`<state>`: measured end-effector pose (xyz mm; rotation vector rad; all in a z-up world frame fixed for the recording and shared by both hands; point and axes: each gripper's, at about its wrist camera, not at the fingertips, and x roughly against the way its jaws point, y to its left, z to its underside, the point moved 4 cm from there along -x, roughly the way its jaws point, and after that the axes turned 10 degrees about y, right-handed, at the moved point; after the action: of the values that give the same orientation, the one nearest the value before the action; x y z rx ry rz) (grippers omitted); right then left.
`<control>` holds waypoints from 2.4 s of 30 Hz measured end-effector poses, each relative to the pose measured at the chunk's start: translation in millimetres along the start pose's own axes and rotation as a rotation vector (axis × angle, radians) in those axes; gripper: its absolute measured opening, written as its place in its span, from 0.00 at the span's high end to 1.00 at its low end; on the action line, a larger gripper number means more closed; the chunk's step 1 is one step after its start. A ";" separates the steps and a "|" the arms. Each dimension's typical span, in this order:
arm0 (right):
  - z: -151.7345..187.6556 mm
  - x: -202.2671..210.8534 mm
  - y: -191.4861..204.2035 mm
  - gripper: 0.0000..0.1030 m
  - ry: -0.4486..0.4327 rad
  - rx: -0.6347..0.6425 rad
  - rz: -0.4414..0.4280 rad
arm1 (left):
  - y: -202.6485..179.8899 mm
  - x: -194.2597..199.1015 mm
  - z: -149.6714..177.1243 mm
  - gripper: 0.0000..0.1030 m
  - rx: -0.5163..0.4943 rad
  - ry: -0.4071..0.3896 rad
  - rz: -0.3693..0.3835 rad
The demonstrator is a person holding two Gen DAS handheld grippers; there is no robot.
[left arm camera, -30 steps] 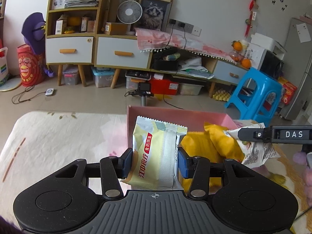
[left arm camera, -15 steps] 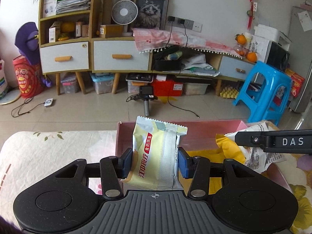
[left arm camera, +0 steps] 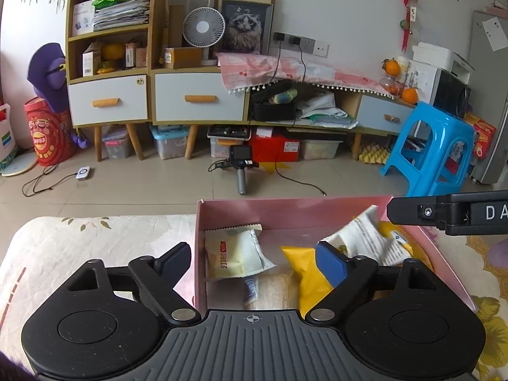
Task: Organize snacks
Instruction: 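Open the left tool dropping its packet in the box while the right tool releases its snack, then move both tools back over the snack pile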
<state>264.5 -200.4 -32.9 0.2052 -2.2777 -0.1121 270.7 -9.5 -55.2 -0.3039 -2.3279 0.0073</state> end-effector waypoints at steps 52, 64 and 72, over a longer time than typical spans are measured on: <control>125.4 96.0 -10.3 0.10 -0.014 0.056 -0.051 | -5.6 97.8 118.4 0.03 -0.036 0.090 0.062; 166.0 89.2 -15.2 0.08 0.080 0.117 -0.008 | -7.0 95.1 145.2 0.03 0.035 0.161 0.068; 175.2 87.6 -28.1 0.08 0.112 0.101 0.039 | -21.2 101.1 133.4 0.03 0.062 0.145 0.098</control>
<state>78.7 -241.8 -86.8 0.2138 -2.1767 0.0341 103.7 3.8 -75.3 -0.3747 -2.1629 0.1026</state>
